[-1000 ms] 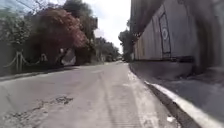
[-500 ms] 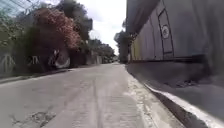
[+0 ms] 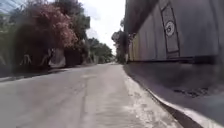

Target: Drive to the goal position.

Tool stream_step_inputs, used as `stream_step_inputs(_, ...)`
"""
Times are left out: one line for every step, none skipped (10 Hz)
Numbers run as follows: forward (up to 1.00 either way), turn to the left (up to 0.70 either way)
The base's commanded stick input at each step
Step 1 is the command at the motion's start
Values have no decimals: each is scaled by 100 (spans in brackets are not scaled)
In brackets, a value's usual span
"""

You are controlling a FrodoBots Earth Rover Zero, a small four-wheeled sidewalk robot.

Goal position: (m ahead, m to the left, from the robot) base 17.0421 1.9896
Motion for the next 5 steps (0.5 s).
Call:
stream_step_inputs(100,0)
stream_step_inputs(100,0)
stream_step_inputs(100,0)
stream_step_inputs(100,0)
stream_step_inputs(100,0)
